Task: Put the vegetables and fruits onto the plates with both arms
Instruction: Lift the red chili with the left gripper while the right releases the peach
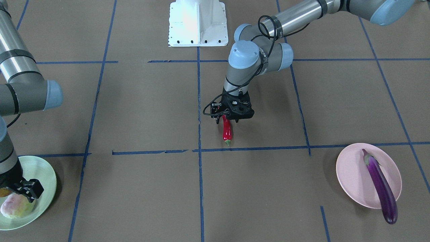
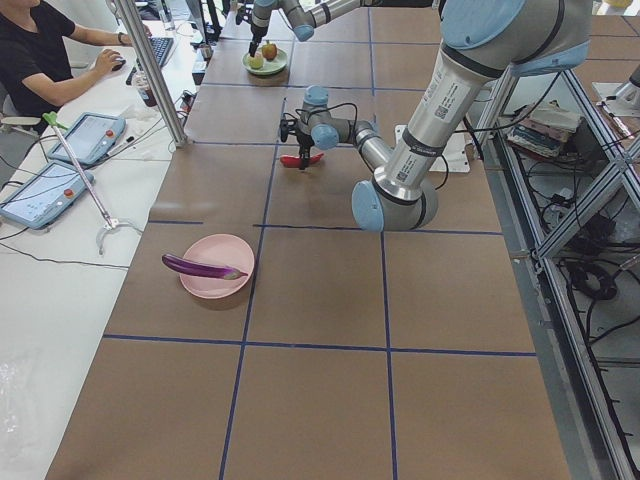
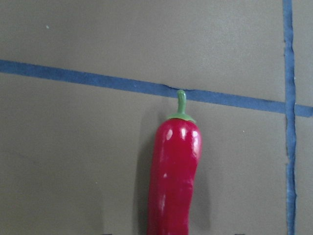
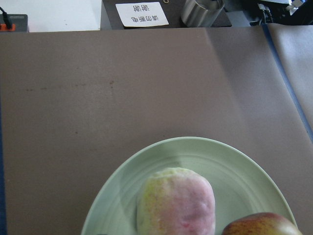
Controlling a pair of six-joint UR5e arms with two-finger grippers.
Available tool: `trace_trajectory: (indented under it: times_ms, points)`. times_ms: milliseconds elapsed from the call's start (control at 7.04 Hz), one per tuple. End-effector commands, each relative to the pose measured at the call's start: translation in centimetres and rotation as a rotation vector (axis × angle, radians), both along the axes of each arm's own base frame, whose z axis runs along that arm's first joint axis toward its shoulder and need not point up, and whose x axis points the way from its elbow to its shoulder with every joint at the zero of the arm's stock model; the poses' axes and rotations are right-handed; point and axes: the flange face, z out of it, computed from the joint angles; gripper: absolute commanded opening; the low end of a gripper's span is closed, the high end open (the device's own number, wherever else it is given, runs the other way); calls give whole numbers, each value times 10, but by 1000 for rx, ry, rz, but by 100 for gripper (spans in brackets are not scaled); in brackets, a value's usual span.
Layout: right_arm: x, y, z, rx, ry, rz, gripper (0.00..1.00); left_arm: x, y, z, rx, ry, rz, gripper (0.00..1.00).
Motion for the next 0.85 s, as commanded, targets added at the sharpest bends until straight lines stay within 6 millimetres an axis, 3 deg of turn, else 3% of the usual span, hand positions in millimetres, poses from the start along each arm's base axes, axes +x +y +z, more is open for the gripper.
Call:
trace_trajectory:
  times_ms: [0,284,426,568,710]
  points:
    - [3,11,-28,15,-65,-19,100,0,-2,-5,9,4,3,6]
    - [14,39,-31,27,-108,-34,100,-11,-14,-7,11,8,-18,0]
    - [17,46,-37,34,-125,-41,100,-35,-31,-21,26,34,-56,0]
    - [21,69,-47,24,-201,-87,100,-75,-56,-35,43,61,-113,0]
    - [32,105,-54,13,-285,-144,100,-117,-92,-26,39,50,-186,0]
